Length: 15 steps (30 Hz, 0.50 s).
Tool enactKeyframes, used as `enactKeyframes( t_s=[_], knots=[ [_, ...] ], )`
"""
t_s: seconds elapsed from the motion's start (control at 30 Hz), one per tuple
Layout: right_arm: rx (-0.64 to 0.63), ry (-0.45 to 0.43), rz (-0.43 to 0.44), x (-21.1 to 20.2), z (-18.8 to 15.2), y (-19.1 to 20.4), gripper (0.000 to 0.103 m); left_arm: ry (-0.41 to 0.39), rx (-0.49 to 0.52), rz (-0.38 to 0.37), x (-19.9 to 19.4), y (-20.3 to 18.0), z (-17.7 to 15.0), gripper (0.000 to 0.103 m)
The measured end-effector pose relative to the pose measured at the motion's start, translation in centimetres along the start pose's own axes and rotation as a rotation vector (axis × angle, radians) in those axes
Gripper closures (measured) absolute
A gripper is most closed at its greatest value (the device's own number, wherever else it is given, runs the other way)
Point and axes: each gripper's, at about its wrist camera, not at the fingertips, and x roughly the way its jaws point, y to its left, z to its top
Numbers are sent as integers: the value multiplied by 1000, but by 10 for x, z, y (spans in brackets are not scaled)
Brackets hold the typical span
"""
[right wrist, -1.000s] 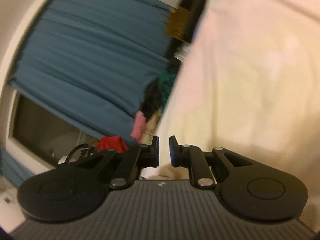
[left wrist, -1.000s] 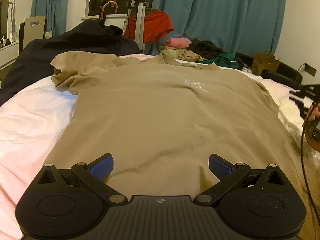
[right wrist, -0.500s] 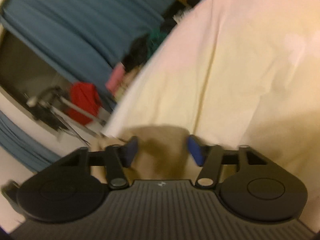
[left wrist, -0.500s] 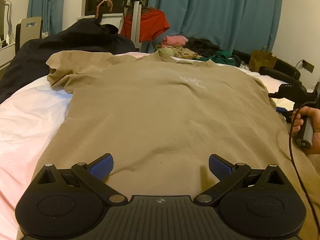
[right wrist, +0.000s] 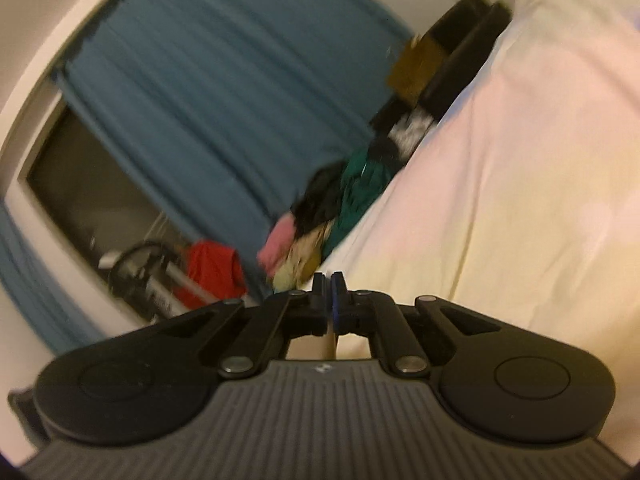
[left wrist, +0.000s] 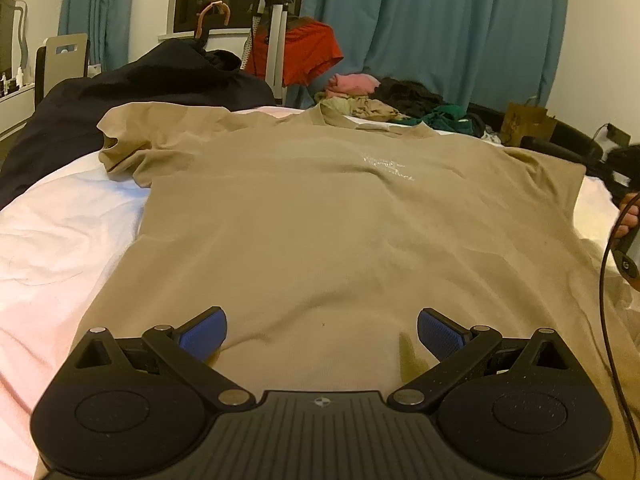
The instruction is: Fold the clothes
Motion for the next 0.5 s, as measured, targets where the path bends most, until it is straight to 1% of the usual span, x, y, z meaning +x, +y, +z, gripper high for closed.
enactKeyframes(
  t_s=[0.07, 0.1, 0.13, 0.23, 0.3, 0.33, 0.4, 0.43, 0.47, 0.5],
  knots=[
    [33, -62, -45, -13, 8, -13, 100, 0, -1, -1, -1, 0, 0, 0],
    [53, -71, -70, -18, 12, -22, 100, 1, -2, -3, -1, 0, 0, 0],
    [79, -56, -92, -19, 14, -31, 100, 3, -3, -5, -1, 0, 0, 0],
    [228, 77, -110, -7, 13, -62, 97, 2, -5, -10, -2, 0, 0, 0],
    [288, 148, -91, 1, 8, -73, 96, 1, -8, -12, -3, 0, 1, 0],
    [288, 177, -78, 5, 5, -73, 95, 2, -10, -12, -4, 0, 0, 0],
    [242, 244, -60, 18, -3, -67, 93, 4, -17, -14, -4, 1, 1, 0],
    [215, 280, -58, 25, -7, -63, 90, 4, -19, -14, -3, 1, 1, 0],
    [188, 312, -66, 31, -11, -59, 71, 4, -21, -14, -3, 1, 1, 0],
    [169, 330, -70, 36, -15, -55, 48, 6, -23, -13, -2, 0, 1, 0]
  ],
)
